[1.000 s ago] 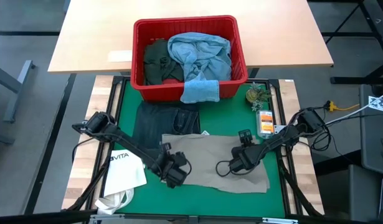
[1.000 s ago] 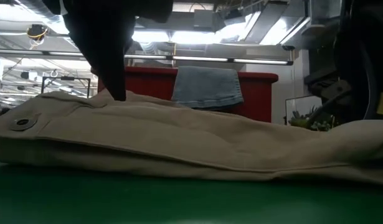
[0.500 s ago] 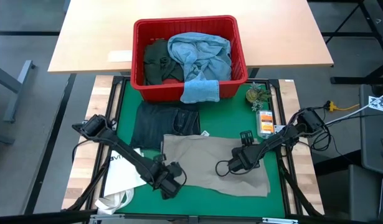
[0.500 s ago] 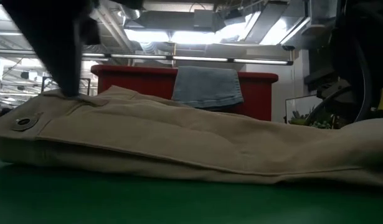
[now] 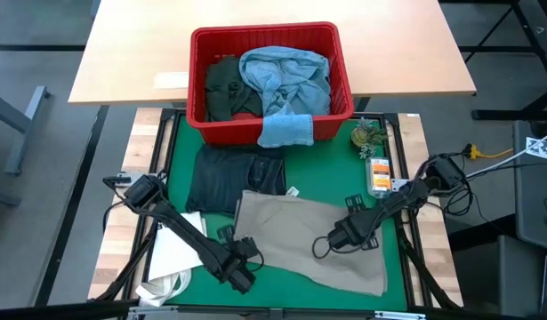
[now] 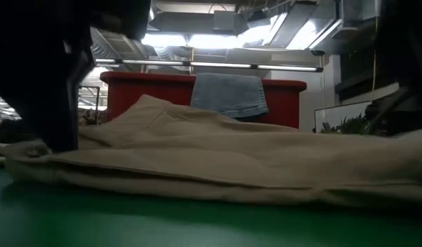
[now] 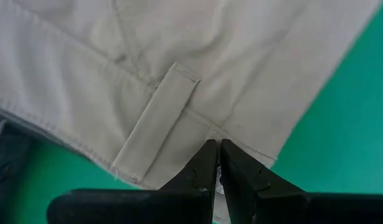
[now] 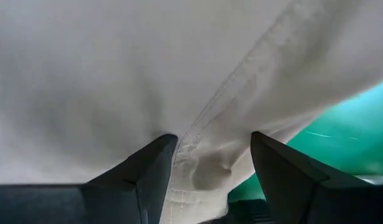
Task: Fold Laundry from Bin
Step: Fold the brown shorts
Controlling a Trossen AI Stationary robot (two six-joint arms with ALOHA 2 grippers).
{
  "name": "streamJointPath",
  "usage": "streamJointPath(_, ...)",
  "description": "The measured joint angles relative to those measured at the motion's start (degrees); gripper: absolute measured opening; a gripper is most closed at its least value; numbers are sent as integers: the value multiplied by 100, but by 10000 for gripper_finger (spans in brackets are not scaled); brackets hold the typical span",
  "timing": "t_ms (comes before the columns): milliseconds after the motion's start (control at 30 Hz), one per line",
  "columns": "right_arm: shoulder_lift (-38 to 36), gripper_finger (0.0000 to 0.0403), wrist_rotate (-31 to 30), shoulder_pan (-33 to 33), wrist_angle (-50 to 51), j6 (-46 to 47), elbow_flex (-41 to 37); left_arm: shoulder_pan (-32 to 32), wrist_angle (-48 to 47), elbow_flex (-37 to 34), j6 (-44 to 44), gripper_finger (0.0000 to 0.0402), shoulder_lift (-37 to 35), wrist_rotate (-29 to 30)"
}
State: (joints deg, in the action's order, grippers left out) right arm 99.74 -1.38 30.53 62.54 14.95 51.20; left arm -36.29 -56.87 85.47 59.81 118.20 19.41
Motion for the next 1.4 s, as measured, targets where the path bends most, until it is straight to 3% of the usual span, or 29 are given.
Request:
streamJointPath(133, 0, 223, 326, 259, -158, -46, 3, 53, -552, 13, 25, 18, 106, 43)
streamJointPath(400, 32, 223, 353, 546, -516, -246, 509, 100, -1490, -4, 153, 18, 87, -32)
streamJointPath(567, 39, 223, 233, 566, -329, -658, 1178, 32, -1493, 133, 155, 18, -57, -242)
streamJointPath(833, 37, 223, -313, 712, 704, -1040, 2419, -209, -1571, 941, 111, 18, -201, 146)
streamJointPath(1000, 33, 223, -387, 1114, 751, -1097, 2810, -323, -1510, 1156, 111, 18, -201, 206)
streamJointPath(1200, 26, 223, -233, 1846, 40, -1086, 2844, -366, -1119, 1178, 111, 18, -201, 215)
streamJointPath(1400, 26, 223, -208, 2561, -1323, -1079, 2844, -350, -637, 1178, -116, 18, -201, 213)
